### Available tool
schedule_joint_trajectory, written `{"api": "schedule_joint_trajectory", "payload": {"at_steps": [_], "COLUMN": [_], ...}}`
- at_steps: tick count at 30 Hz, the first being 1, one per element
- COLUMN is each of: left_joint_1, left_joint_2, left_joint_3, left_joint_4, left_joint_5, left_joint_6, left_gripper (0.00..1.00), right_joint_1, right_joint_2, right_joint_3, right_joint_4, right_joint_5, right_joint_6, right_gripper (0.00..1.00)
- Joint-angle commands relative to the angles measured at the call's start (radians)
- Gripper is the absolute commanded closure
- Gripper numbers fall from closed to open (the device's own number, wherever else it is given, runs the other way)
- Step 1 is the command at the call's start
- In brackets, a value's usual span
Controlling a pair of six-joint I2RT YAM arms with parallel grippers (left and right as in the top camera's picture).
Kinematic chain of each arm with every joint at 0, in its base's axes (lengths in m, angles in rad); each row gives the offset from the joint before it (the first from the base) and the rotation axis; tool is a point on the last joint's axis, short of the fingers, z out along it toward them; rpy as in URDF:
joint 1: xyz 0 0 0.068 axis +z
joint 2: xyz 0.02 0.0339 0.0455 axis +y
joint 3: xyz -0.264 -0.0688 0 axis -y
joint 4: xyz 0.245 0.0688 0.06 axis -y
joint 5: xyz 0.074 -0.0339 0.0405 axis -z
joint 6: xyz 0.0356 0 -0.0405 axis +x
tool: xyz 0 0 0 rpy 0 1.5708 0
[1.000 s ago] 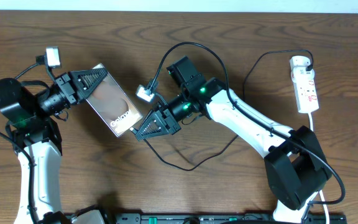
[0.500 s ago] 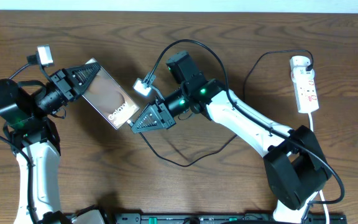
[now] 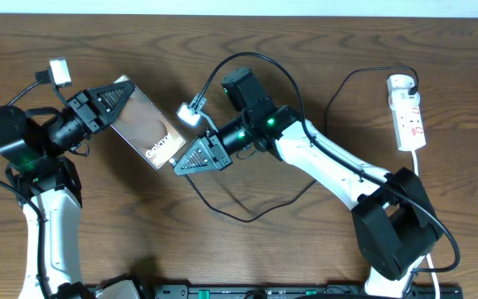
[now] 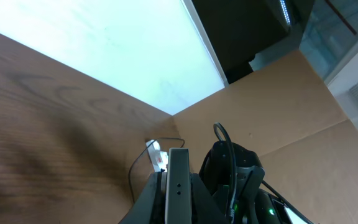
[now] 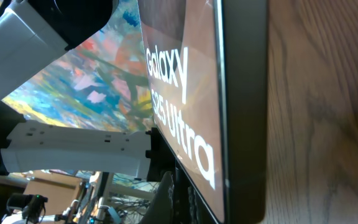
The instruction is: Plug charger to phone and switch on socket
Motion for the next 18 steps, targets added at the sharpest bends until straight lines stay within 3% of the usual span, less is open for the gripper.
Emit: {"api": "schedule_joint_trajectory", "payload": {"at_steps": [1, 18], "left_joint_1": [-0.024, 0.033], "left_joint_2": [-0.008, -0.008], "left_joint_3": [0.011, 0.011], "left_joint_4": [0.002, 0.043], "left_joint_5": [0.076, 0.077], "left_joint_6": [0.003, 0.000], "left_gripper": [0.92, 0.93], "right_joint_1": [-0.006, -0.051], "right_joint_2": [-0.005, -0.005], "right_joint_3": [0.021, 0.021], "right_joint_4": [0.020, 0.013], "right_joint_5": [0.025, -0.005], "right_joint_6": [0.011, 0.008], "right_gripper": [0.99, 0.99]}}
